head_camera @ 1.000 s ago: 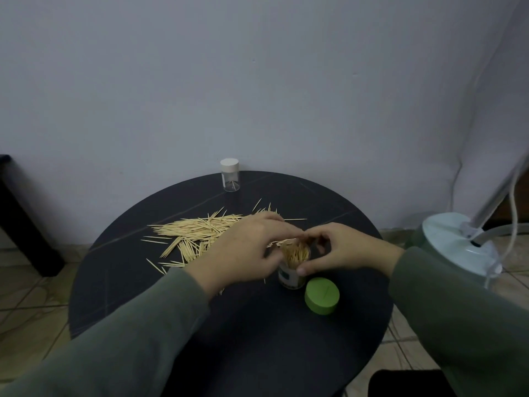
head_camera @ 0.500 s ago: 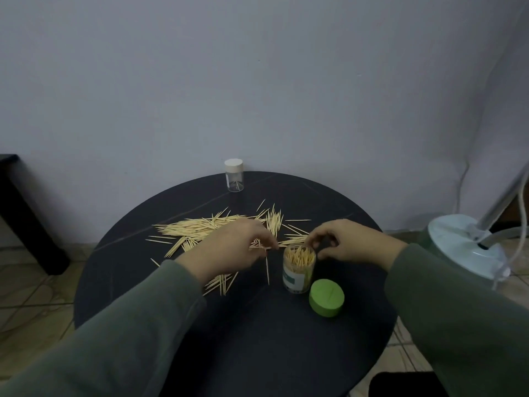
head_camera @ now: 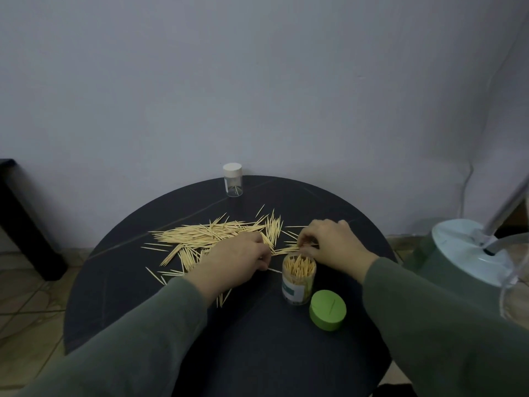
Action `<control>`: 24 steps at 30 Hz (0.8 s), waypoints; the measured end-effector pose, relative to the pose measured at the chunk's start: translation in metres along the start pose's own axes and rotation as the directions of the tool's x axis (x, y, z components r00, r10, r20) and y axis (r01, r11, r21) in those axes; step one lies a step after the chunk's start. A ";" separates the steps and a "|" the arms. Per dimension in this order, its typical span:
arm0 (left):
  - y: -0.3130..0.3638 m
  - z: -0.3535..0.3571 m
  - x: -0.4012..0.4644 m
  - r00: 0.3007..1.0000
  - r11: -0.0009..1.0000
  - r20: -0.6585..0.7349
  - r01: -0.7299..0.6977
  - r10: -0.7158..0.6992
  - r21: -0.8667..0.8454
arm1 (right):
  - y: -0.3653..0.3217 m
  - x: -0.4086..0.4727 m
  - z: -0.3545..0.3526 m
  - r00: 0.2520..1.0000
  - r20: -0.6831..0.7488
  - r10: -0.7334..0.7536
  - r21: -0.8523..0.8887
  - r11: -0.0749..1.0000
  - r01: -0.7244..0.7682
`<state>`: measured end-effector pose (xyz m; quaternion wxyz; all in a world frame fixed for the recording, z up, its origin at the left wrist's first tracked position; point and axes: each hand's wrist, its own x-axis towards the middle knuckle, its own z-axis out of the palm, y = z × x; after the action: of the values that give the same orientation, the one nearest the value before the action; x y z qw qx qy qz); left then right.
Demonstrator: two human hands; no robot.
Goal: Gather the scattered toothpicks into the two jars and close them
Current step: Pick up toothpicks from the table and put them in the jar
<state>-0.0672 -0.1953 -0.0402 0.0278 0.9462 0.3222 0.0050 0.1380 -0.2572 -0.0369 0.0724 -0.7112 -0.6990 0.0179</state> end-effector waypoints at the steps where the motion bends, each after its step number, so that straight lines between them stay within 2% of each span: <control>1: 0.000 0.002 0.002 0.999 1.000 -0.032 0.018 -0.018 0.015 | 0.002 0.002 0.002 0.999 -0.005 0.035 0.010 0.999 -0.035; 4: 0.001 0.009 0.010 0.990 0.998 -0.137 0.043 -0.035 0.056 | 0.004 0.006 0.007 0.993 0.031 0.112 0.056 0.992 -0.113; 8: 0.002 0.013 0.017 0.979 0.998 -0.205 0.028 -0.016 0.057 | 0.003 0.011 0.012 0.994 0.039 0.106 0.017 0.994 -0.107; 12: -0.001 0.010 0.018 0.982 0.996 -0.188 0.046 -0.031 0.075 | -0.003 0.014 0.012 0.998 0.023 0.053 0.000 0.999 -0.053; 18: 0.003 0.006 0.014 0.988 0.979 -0.148 -0.013 0.044 0.204 | -0.012 0.013 0.005 0.999 0.023 -0.043 -0.173 0.984 0.046; 24: 0.006 0.008 0.012 0.987 0.975 -0.158 0.003 0.033 0.221 | -0.016 0.007 0.002 0.999 -0.011 -0.045 -0.227 0.973 0.041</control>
<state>-0.0539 -0.1927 -0.0477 -0.1033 0.9424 0.3149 0.0458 0.1218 -0.2495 -0.0359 -0.0035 -0.6997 -0.7110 -0.0694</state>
